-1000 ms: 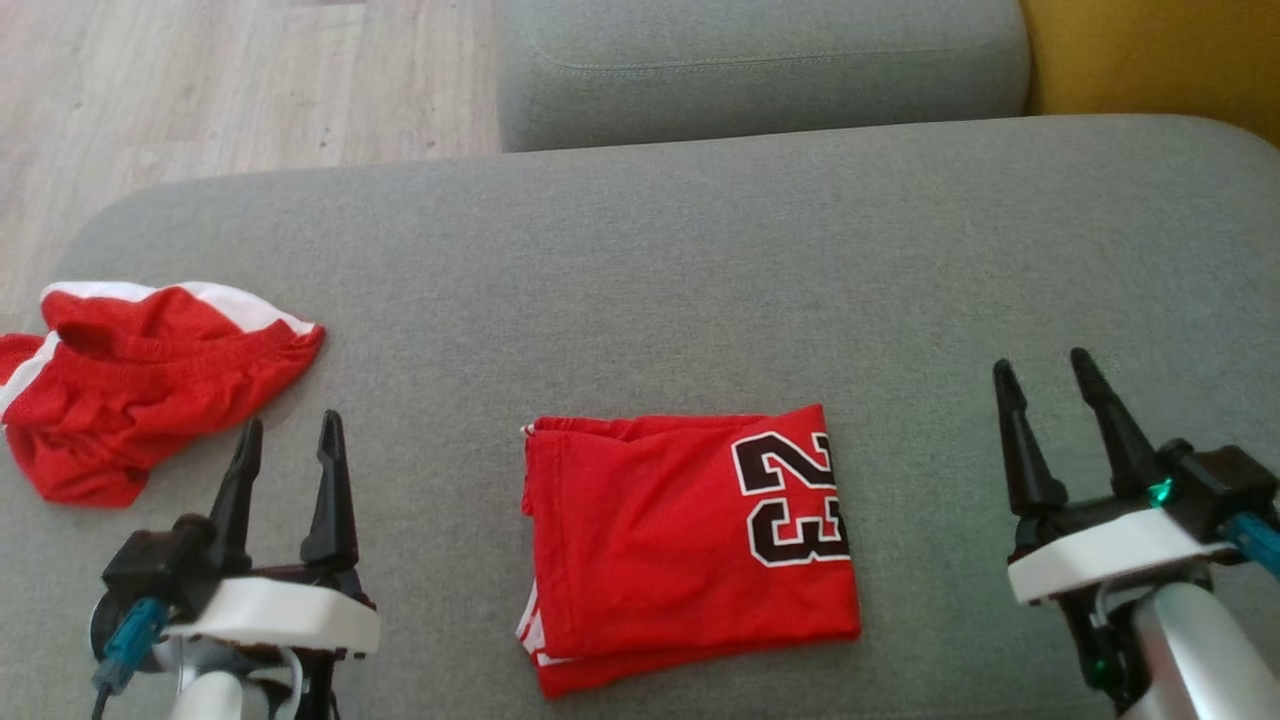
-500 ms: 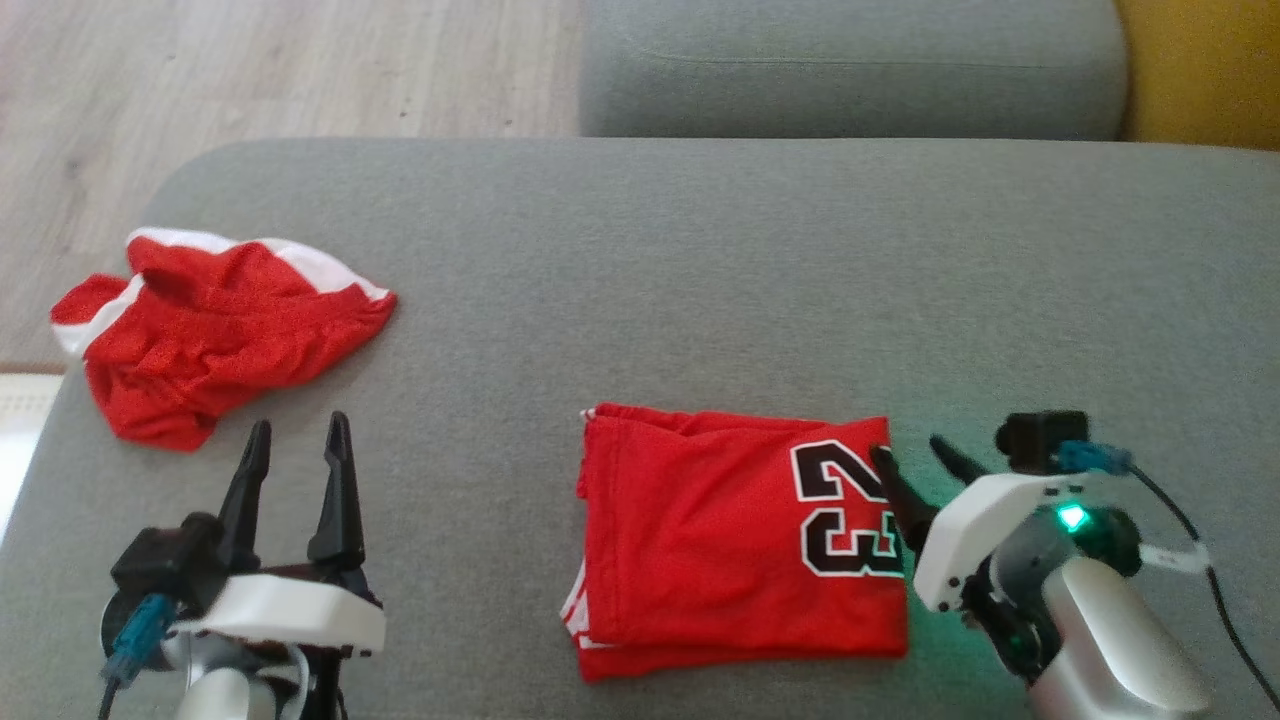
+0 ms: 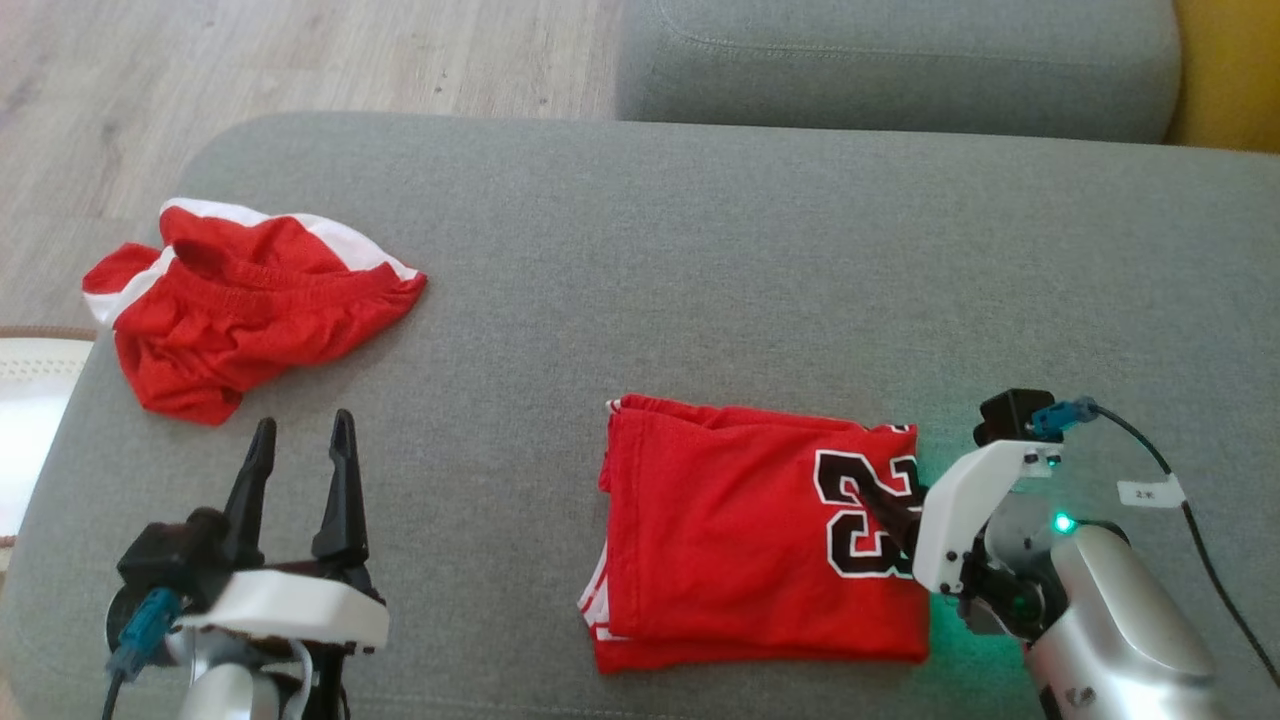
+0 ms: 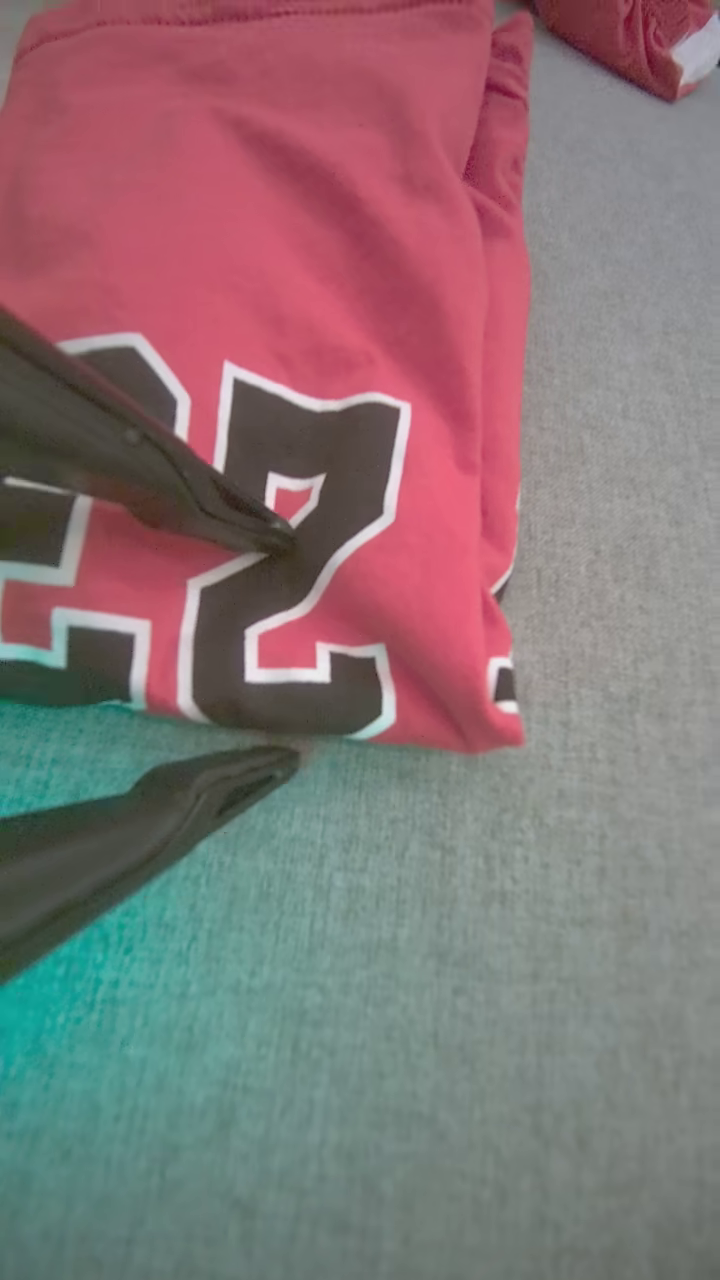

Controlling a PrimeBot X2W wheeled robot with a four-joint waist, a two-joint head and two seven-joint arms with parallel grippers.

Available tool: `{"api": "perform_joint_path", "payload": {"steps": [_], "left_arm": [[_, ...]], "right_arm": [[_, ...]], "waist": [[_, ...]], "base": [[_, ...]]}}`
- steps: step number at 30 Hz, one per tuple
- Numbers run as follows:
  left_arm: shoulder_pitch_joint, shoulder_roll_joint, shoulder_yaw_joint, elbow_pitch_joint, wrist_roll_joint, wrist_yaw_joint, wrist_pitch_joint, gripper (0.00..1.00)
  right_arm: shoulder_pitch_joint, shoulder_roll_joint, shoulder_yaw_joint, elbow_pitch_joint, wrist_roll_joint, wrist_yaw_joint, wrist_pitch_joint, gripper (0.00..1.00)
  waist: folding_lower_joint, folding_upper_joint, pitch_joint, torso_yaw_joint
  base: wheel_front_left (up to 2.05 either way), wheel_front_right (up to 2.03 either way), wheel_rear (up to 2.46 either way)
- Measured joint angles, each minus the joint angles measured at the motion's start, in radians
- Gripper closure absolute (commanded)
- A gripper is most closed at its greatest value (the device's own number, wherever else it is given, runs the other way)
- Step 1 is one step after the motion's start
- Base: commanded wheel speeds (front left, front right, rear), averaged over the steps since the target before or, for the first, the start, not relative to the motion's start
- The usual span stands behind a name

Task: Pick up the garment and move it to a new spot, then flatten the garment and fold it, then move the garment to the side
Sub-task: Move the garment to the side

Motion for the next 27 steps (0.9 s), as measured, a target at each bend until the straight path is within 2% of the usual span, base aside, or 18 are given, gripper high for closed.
{"api": "perform_joint_path", "payload": {"steps": [1,2,7,9,17,23,27], "left_arm": [[0.000,-0.001,0.000,0.000,0.000,0.000,0.000,0.00],[-0.001,-0.001,0.000,0.001,0.000,-0.004,0.000,0.00],[-0.013,-0.002,-0.008,0.001,-0.001,-0.009,0.000,0.00],[-0.029,-0.002,-0.028,0.000,-0.038,-0.017,0.000,0.00],[-0.143,-0.004,-0.144,0.030,-0.031,-0.039,0.000,0.00],[-0.193,-0.005,-0.193,0.051,-0.031,-0.044,-0.001,0.00],[-0.211,-0.005,-0.201,0.066,-0.024,-0.044,-0.002,0.00]], "right_arm": [[0.002,0.001,0.001,-0.008,0.006,0.000,-0.002,0.65],[0.003,0.001,0.005,-0.014,0.011,0.000,-0.013,1.00],[0.002,0.001,0.022,-0.044,0.022,0.000,-0.091,1.00],[-0.002,-0.009,0.022,-0.052,0.029,0.000,-0.111,1.00],[-0.121,-0.106,0.011,-0.056,0.033,0.000,-0.154,1.00],[-0.166,-0.117,-0.002,-0.049,0.062,0.000,-0.187,1.00],[-0.186,-0.121,-0.008,-0.039,0.073,0.000,-0.219,1.00]], "waist": [[0.0000,0.0000,0.002,0.000],[0.0000,0.0000,0.004,-0.001],[0.0000,0.0000,0.011,-0.023],[0.0000,0.0000,0.014,-0.037],[0.0000,0.0000,0.039,-0.112],[0.0001,0.0000,0.063,-0.203],[0.0001,0.0000,0.085,-0.298]], "base": [[0.00,0.00,0.00],[0.00,0.00,0.00],[0.00,0.00,0.00],[0.00,0.00,0.00],[0.00,0.00,0.00],[0.00,0.00,0.00],[0.00,0.00,0.00]]}}
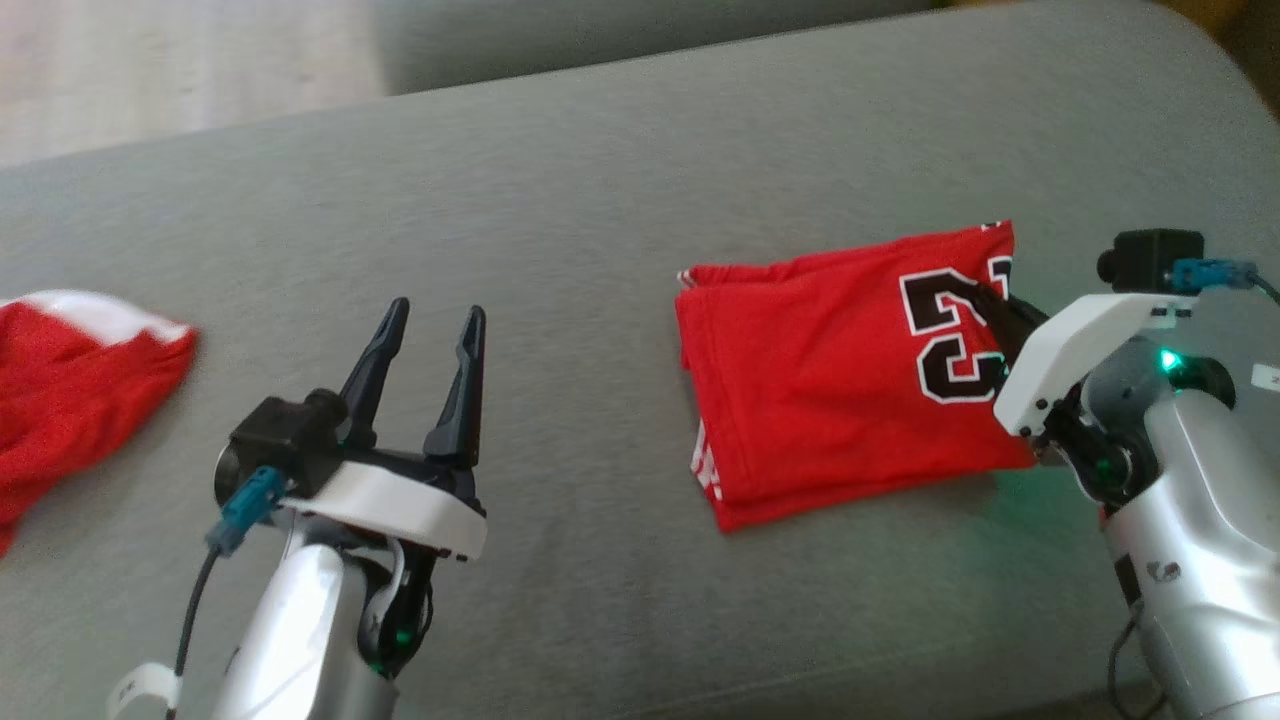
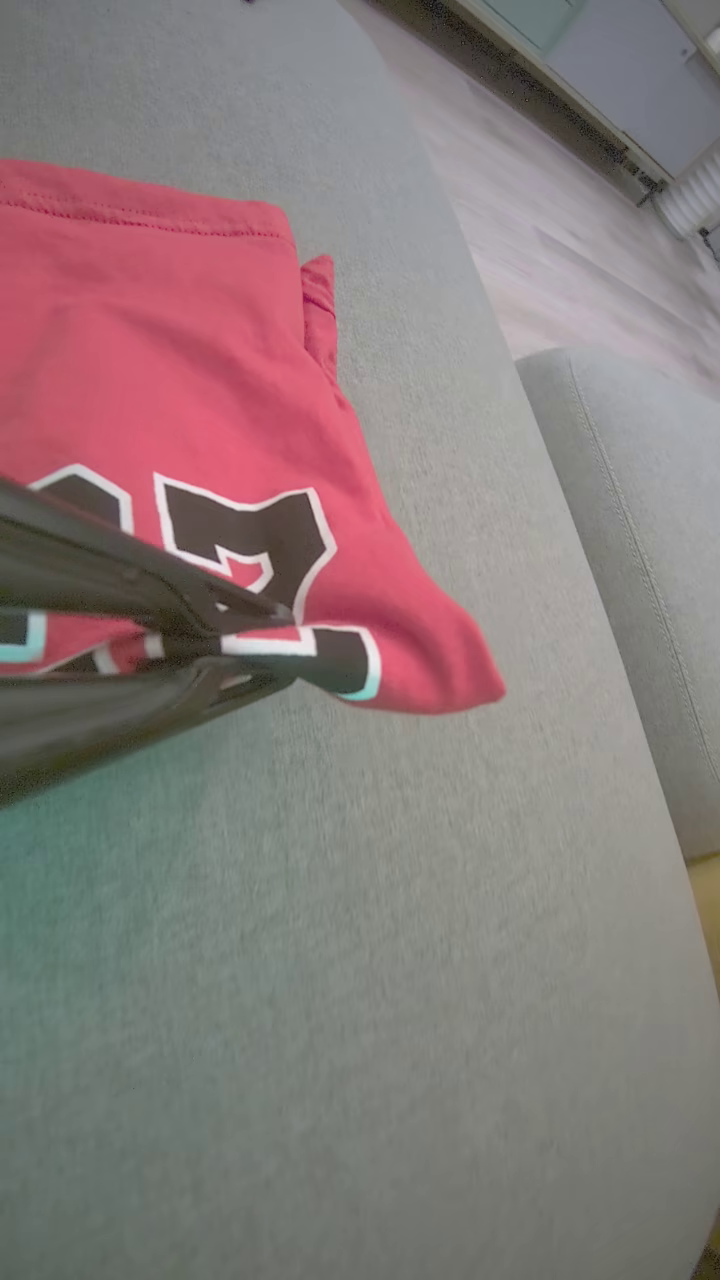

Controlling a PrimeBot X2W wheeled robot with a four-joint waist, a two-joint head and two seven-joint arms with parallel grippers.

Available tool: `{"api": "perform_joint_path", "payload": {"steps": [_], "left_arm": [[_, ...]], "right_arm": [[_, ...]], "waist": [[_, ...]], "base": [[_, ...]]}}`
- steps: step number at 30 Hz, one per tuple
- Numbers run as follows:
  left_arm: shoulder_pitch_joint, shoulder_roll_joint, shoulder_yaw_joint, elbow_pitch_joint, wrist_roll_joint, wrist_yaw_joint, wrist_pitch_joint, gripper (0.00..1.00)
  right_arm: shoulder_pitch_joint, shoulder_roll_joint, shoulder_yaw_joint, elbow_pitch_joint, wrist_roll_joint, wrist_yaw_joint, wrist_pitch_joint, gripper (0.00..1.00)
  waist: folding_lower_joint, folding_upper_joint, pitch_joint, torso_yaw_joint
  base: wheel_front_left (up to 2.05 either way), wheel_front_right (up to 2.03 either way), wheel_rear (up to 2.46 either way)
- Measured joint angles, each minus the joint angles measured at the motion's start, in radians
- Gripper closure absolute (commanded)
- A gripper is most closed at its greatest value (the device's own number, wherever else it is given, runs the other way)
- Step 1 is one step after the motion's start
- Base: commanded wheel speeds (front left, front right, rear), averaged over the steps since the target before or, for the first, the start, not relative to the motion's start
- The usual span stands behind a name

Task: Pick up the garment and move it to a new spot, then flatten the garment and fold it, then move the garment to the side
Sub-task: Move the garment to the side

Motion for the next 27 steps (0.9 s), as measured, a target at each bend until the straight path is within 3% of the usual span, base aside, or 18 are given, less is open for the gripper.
{"api": "perform_joint_path", "payload": {"steps": [13,18,27], "left_arm": [[-0.038,0.001,-0.038,0.018,0.024,-0.004,0.000,0.00],[-0.061,0.001,-0.054,0.021,0.030,-0.005,0.000,0.00],[-0.123,0.017,-0.060,0.024,0.035,-0.005,0.001,0.00]], "right_arm": [[-0.014,0.002,0.024,0.016,0.043,0.000,-0.070,1.00],[-0.053,-0.032,0.075,0.046,0.027,0.000,-0.086,1.00],[-0.334,-0.123,0.143,0.126,0.064,0.000,-0.120,1.00]], "waist": [[0.0000,0.0000,0.048,-0.192],[0.0000,0.0000,0.079,-0.192],[0.0001,0.0000,0.196,-0.134]], "base": [[0.00,0.00,0.00],[0.00,0.00,0.00],[0.00,0.00,0.00]]}}
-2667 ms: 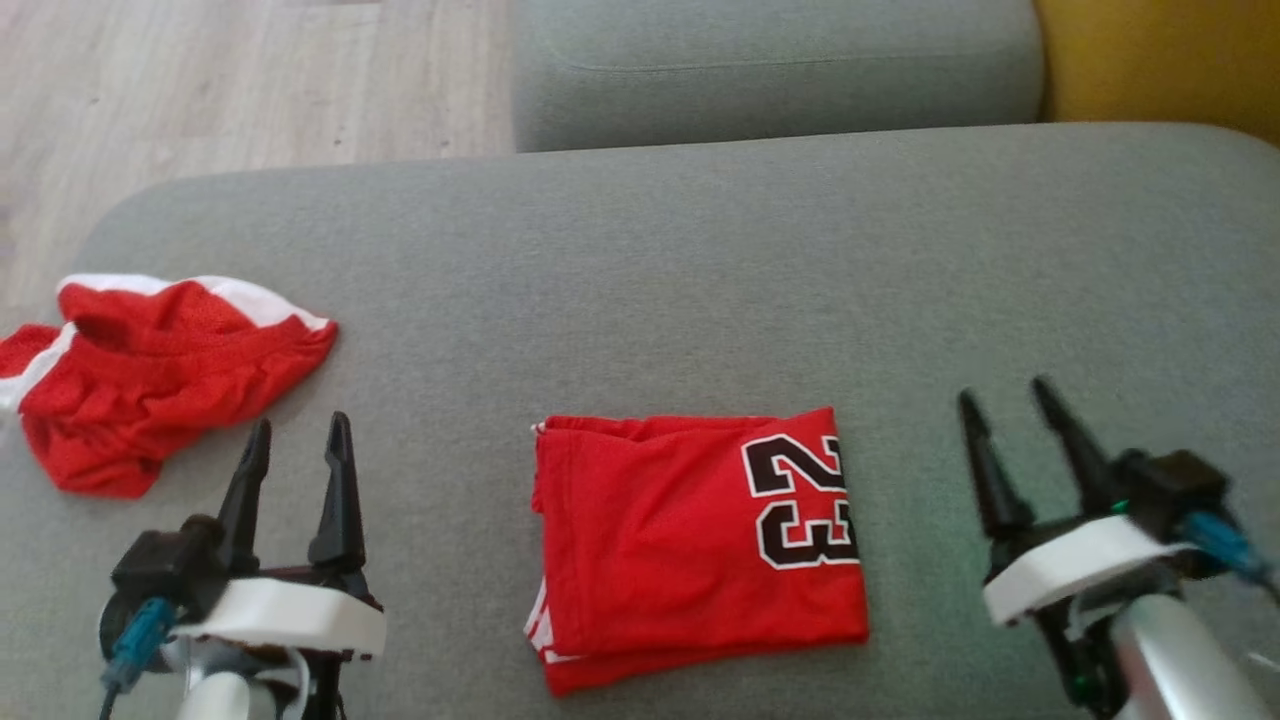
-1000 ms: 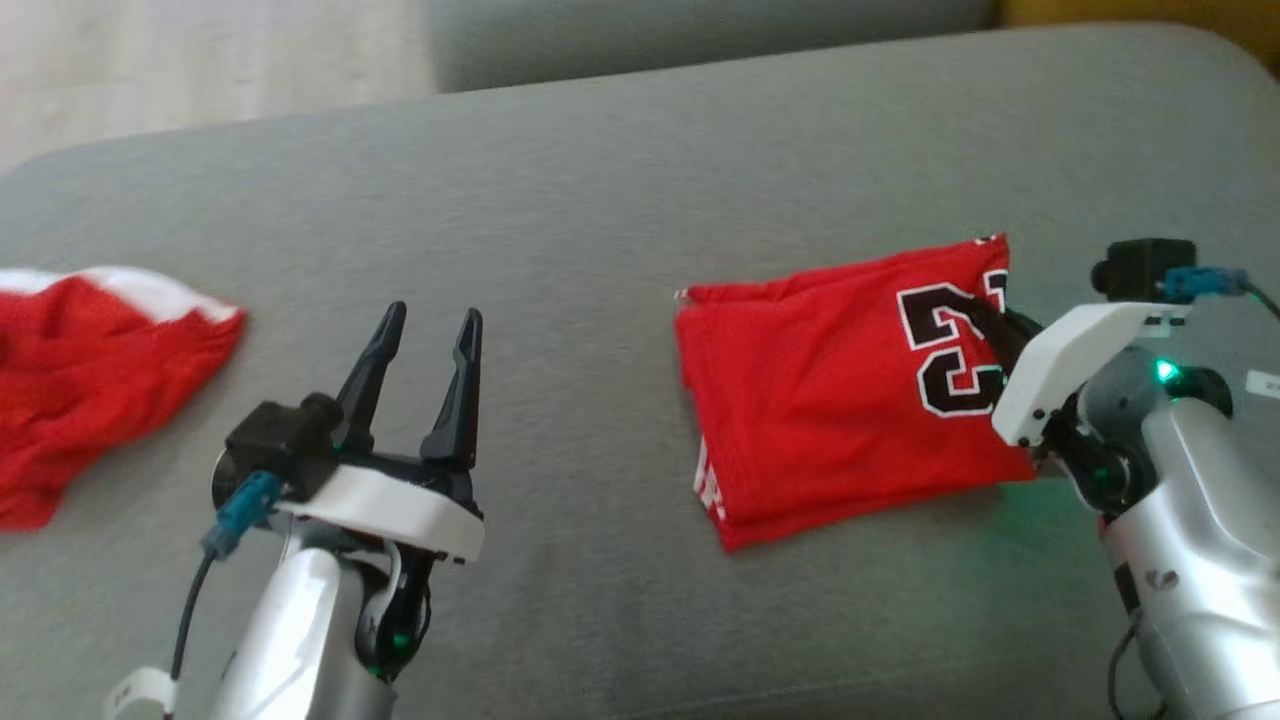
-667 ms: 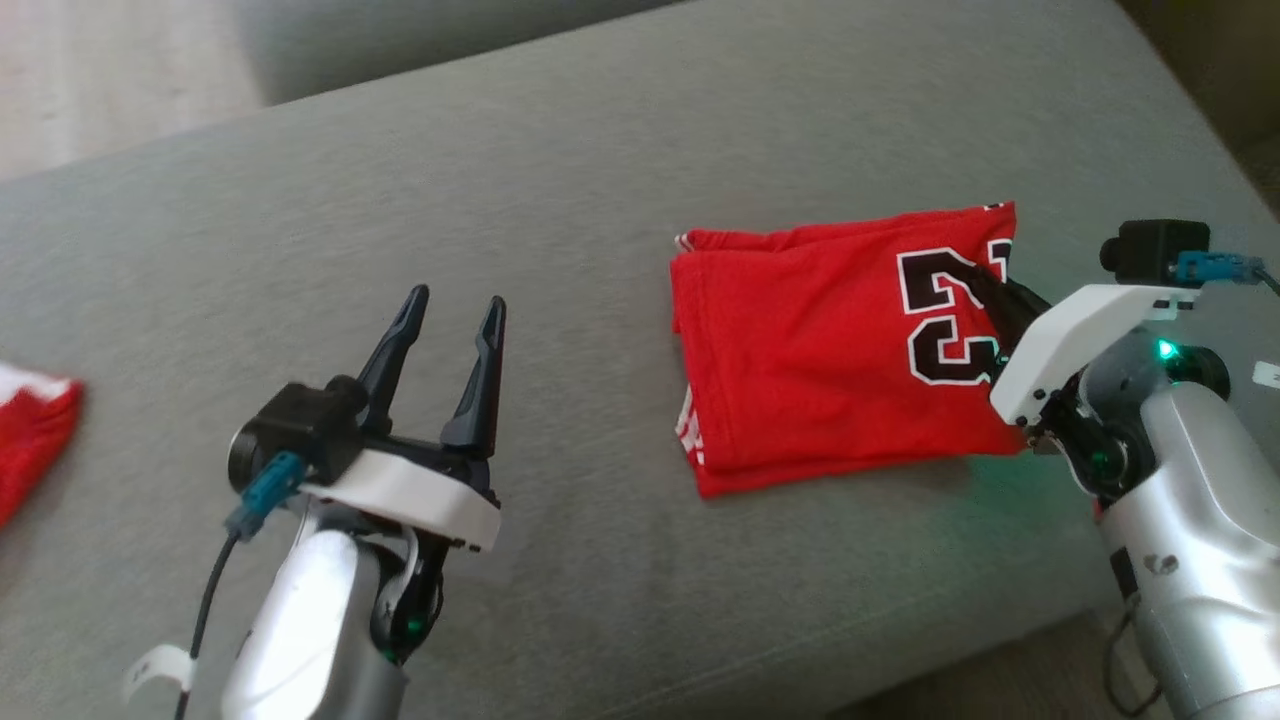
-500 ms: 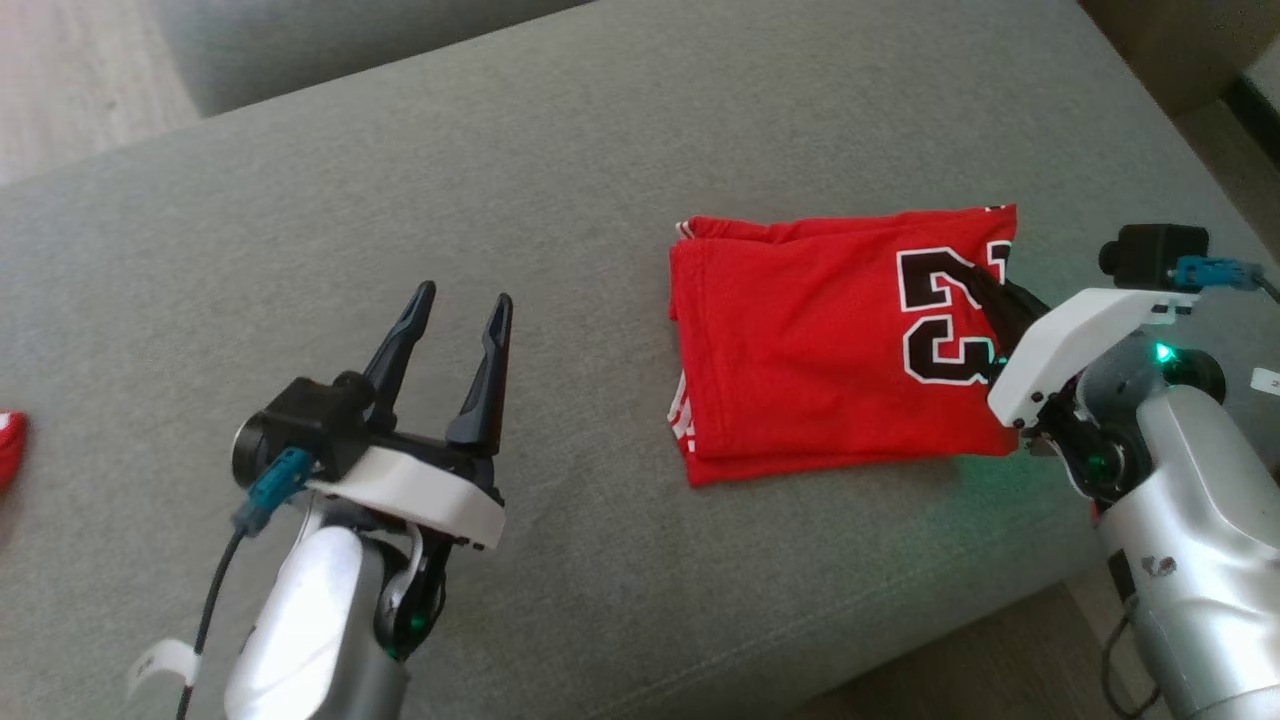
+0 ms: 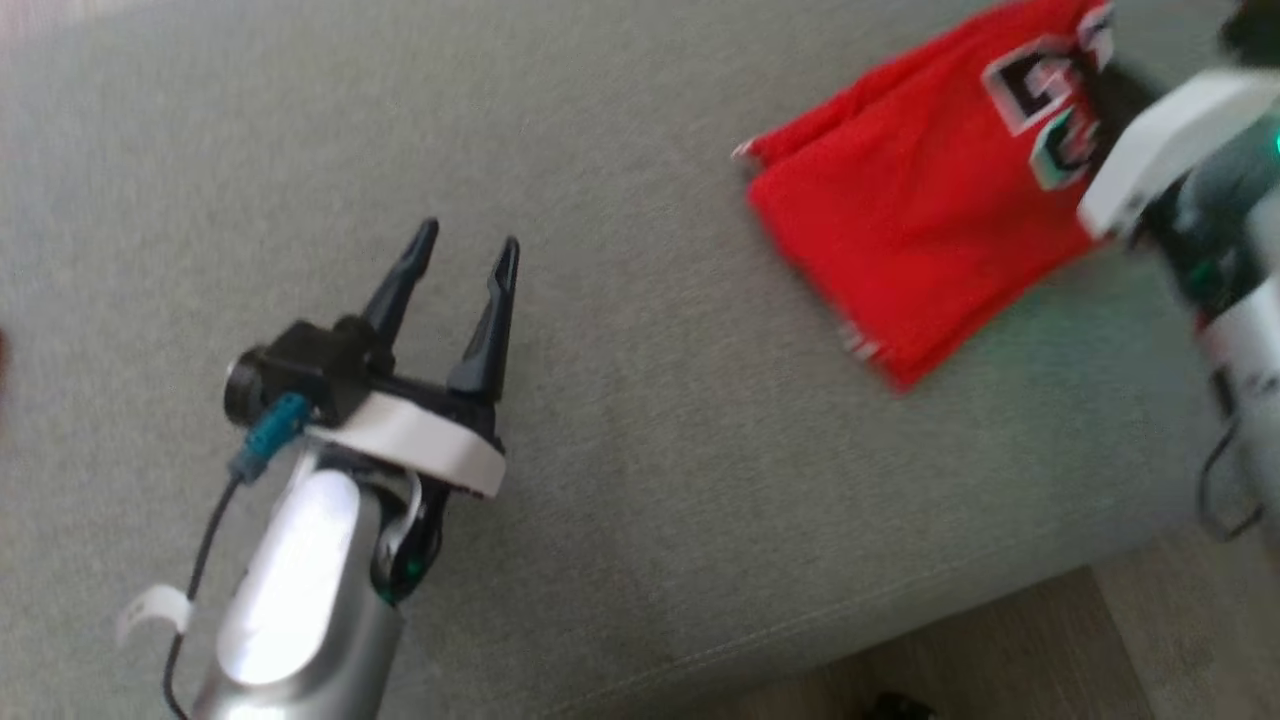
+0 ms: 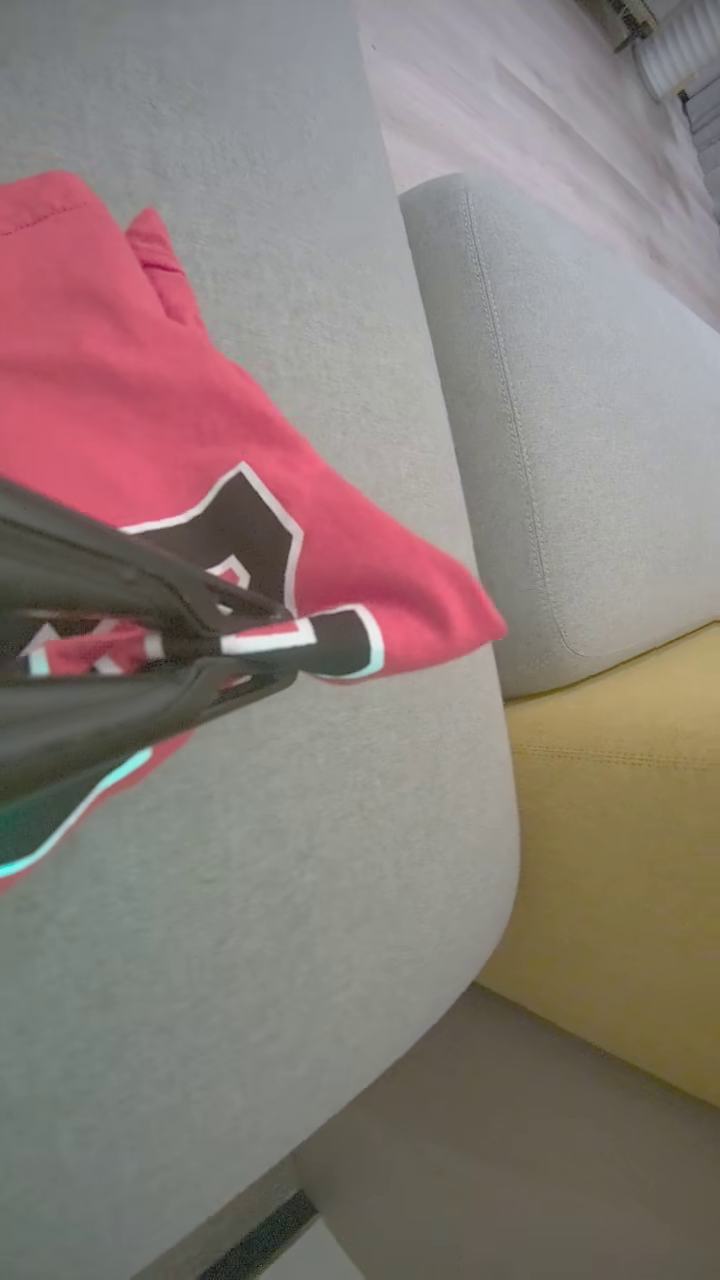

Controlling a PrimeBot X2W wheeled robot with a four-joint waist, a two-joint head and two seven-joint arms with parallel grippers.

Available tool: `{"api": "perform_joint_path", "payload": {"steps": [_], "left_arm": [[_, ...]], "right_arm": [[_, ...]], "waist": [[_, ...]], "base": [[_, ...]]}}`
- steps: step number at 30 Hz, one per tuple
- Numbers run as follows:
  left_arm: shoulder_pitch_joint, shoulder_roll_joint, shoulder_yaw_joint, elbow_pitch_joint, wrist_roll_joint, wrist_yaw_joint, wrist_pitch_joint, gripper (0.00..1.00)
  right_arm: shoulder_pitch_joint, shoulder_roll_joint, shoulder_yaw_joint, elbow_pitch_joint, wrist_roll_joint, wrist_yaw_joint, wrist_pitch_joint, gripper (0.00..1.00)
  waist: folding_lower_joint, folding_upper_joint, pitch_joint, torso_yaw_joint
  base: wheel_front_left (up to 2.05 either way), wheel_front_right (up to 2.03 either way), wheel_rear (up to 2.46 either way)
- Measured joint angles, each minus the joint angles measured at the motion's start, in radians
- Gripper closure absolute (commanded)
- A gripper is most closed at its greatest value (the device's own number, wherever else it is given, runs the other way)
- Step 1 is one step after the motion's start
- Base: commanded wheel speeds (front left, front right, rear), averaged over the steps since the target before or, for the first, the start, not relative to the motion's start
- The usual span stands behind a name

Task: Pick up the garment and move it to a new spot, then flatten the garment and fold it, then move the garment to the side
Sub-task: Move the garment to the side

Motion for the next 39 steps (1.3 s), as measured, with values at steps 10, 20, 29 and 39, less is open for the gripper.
{"api": "perform_joint_path", "payload": {"steps": [10,20,29,39], "left_arm": [[-0.084,0.037,0.003,-0.048,0.016,0.001,0.026,0.00],[-0.099,0.052,0.003,-0.076,0.016,0.007,0.033,0.00],[-0.100,0.053,-0.007,-0.073,0.016,0.012,0.033,0.00],[-0.091,0.045,-0.012,-0.027,-0.013,0.024,0.015,0.00]], "right_arm": [[-0.257,-0.104,-0.037,0.125,0.021,0.000,-0.069,1.00],[-0.287,-0.105,-0.093,0.279,0.006,0.000,-0.071,1.00],[-0.350,-0.105,-0.126,0.379,-0.067,0.000,-0.081,0.64],[-0.374,-0.101,-0.126,0.441,-0.135,0.000,-0.124,0.00]], "waist": [[0.0002,0.0000,0.183,0.062],[-0.0001,0.0000,0.235,0.053],[-0.0002,0.0000,0.227,0.054],[-0.0001,0.0000,0.159,0.077]], "base": [[0.00,0.00,0.00],[0.00,0.00,0.00],[0.00,0.00,0.00],[0.00,0.00,0.00]]}}
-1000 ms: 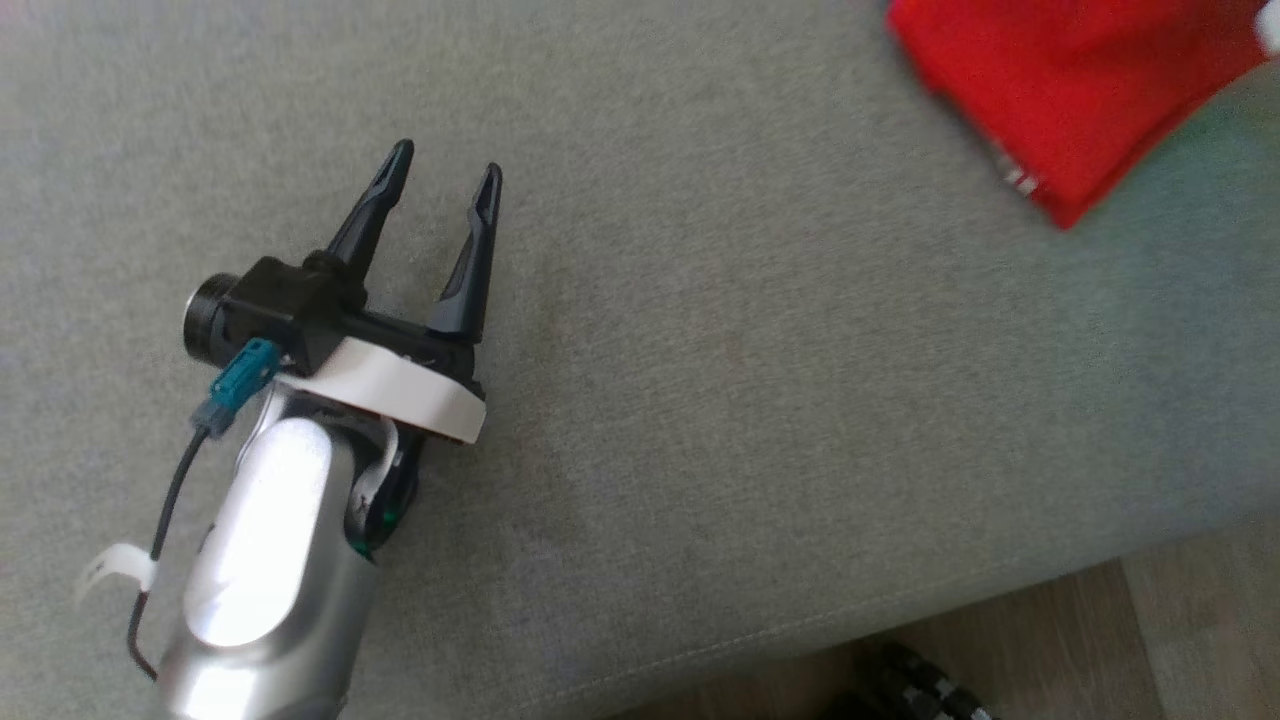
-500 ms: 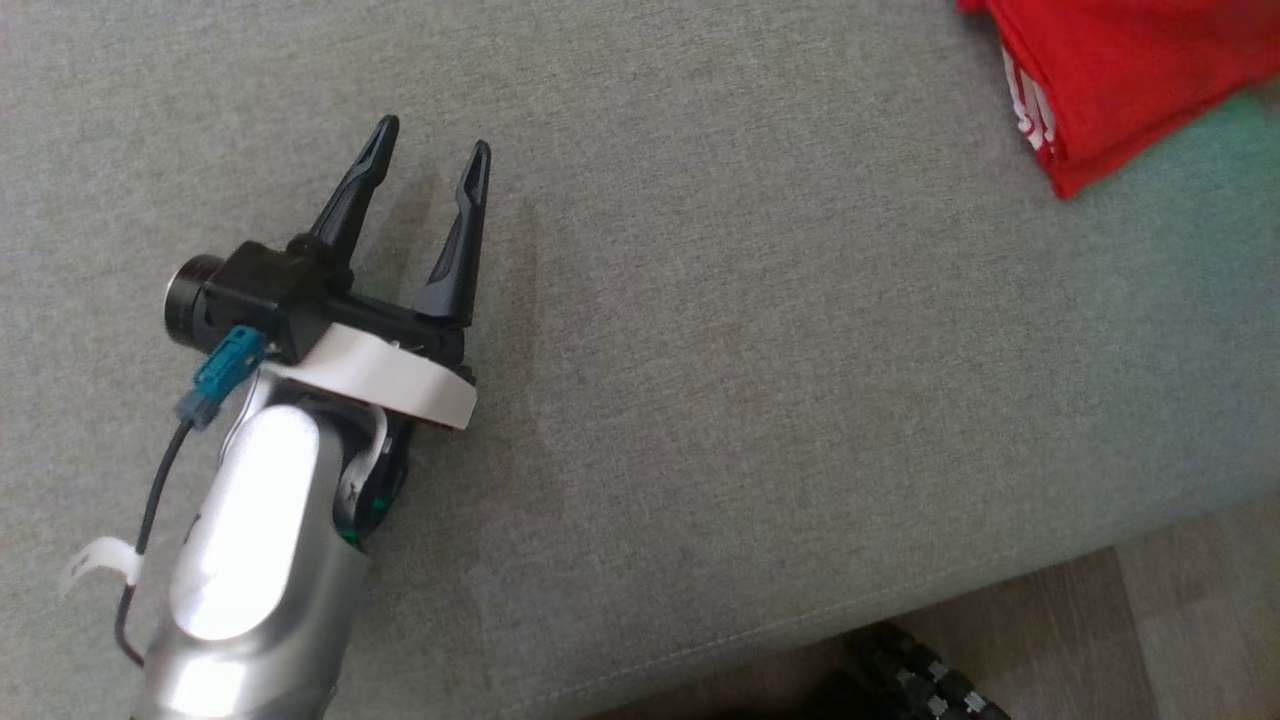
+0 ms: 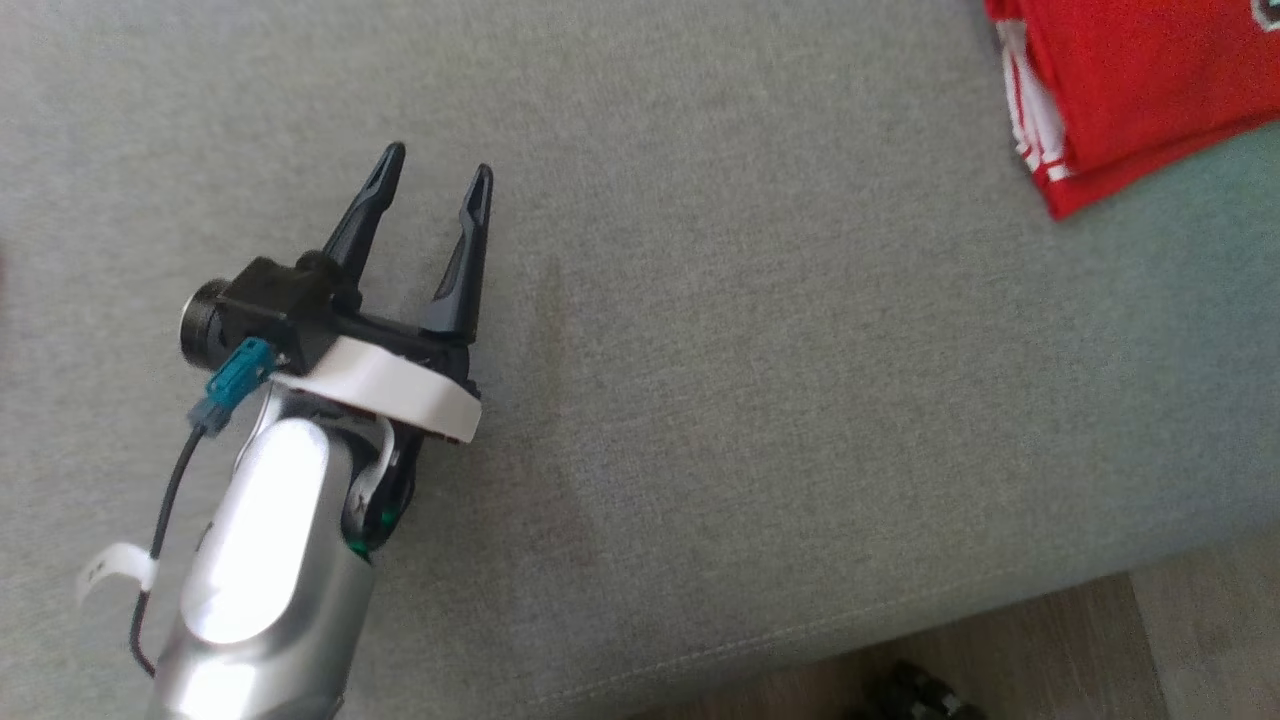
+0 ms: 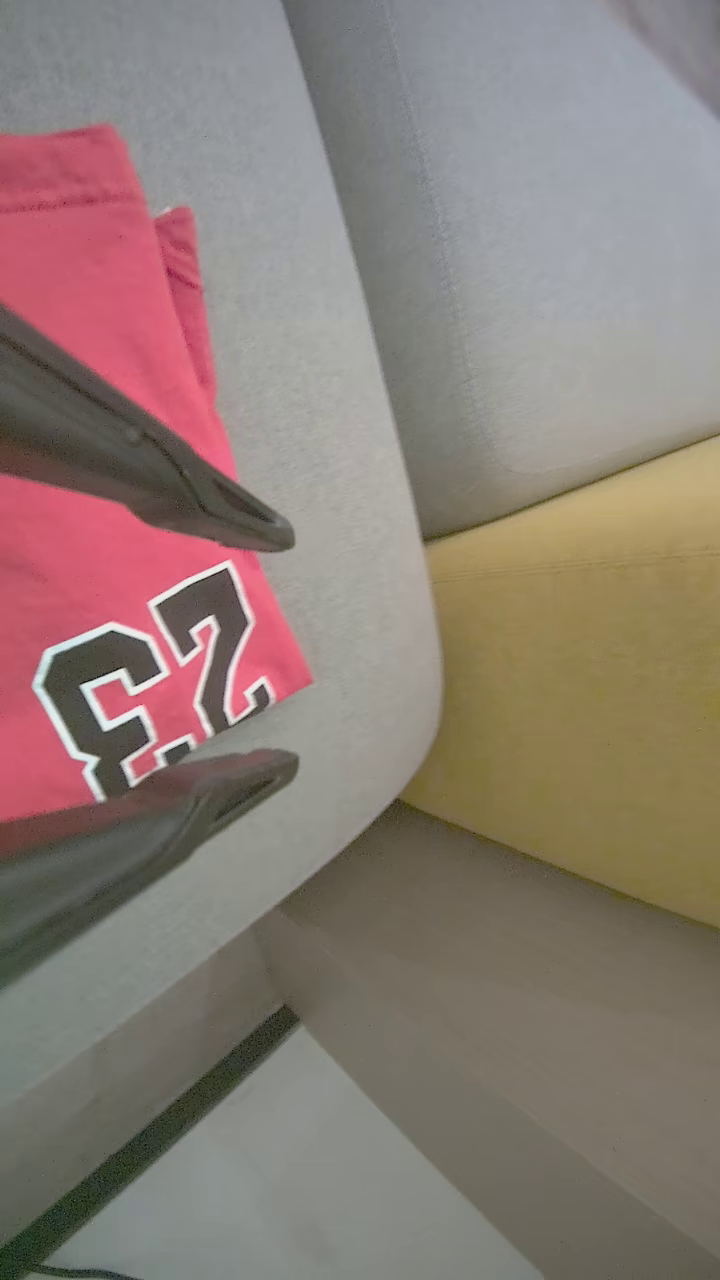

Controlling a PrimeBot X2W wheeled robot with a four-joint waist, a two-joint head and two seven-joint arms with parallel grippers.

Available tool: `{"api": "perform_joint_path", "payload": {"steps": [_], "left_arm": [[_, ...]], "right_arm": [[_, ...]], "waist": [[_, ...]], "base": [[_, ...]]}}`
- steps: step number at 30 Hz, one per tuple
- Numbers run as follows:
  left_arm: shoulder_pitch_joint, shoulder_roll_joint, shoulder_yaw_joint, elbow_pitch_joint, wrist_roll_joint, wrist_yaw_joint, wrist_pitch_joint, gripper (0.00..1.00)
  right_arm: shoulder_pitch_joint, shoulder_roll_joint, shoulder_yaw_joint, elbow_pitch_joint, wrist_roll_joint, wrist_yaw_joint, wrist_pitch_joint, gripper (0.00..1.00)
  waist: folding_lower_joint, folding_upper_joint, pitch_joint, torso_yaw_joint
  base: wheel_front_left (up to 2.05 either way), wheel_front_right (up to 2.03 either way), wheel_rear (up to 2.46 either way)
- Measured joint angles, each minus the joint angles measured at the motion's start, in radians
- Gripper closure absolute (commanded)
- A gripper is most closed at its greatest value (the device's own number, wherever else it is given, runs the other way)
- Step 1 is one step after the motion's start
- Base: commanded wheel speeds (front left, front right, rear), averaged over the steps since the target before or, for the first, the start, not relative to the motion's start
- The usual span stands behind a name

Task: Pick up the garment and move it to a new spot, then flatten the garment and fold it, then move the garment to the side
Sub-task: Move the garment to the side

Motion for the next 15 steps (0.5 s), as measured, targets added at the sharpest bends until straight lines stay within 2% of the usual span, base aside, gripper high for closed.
{"api": "perform_joint_path", "payload": {"steps": [10,15], "left_arm": [[0.085,-0.013,0.056,0.018,-0.031,0.026,-0.010,0.00],[0.154,-0.008,0.124,-0.005,-0.044,0.060,-0.010,0.00]], "right_arm": [[0.072,0.037,0.055,-0.152,-0.009,0.000,-0.143,0.00],[0.233,0.049,0.072,-0.282,0.012,0.000,-0.206,0.00]], "waist": [[-0.0001,0.0000,-0.167,0.027],[-0.0001,0.0001,-0.281,0.050]], "base": [[0.00,0.00,0.00],[0.00,0.00,0.00]]}}
